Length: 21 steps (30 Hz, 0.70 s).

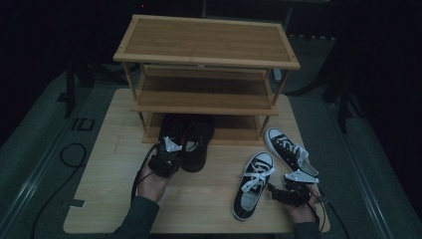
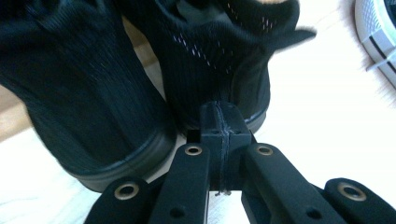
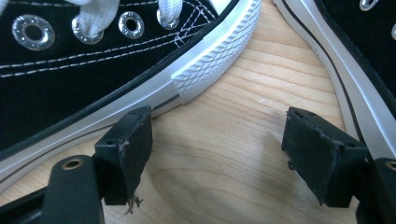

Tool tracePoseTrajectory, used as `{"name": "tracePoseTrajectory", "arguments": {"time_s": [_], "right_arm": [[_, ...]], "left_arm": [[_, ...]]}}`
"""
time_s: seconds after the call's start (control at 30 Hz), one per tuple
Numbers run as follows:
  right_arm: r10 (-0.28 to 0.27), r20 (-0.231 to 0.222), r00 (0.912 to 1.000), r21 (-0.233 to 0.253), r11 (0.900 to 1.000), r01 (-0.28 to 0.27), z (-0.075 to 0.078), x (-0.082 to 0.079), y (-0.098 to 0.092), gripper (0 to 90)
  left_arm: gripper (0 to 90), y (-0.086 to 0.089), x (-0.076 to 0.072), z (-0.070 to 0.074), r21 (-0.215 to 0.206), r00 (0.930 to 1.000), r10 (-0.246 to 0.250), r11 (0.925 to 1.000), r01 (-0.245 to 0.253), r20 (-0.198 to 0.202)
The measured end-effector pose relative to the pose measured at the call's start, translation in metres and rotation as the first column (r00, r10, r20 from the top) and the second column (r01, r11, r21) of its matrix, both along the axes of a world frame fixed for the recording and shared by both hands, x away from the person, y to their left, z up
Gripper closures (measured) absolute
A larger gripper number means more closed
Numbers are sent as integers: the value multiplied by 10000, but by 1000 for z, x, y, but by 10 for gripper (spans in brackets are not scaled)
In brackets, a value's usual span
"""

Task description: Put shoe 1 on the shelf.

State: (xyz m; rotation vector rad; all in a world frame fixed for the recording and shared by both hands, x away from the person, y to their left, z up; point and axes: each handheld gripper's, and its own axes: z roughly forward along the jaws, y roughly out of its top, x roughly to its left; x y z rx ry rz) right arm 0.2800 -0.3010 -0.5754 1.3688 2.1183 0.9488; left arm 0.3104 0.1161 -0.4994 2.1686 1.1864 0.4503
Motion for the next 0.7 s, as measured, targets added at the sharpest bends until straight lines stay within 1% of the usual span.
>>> {"name": "tracePoseTrajectory", "arguments": {"time_s": [0.17, 0.47, 0.67, 0.7], "right_arm": [[8, 0, 10000, -5, 10000, -8, 0, 0, 0, 245], [9, -2, 10000, -6, 10000, -9, 0, 0, 0, 245], [10, 2, 10000, -9, 10000, -10, 0, 0, 0, 245], [10, 2, 10000, -9, 10000, -10, 0, 0, 0, 245]], "left_arm": [[899, -2, 0, -12, 47, 9997, -93, 9999, 94, -211], [899, -6, 0, -33, 366, 9977, -185, 9991, 209, -647], [899, -11, 0, -43, 470, 9958, -258, 9984, 300, -882], [899, -11, 0, -43, 470, 9958, -258, 9984, 300, -882]]}}
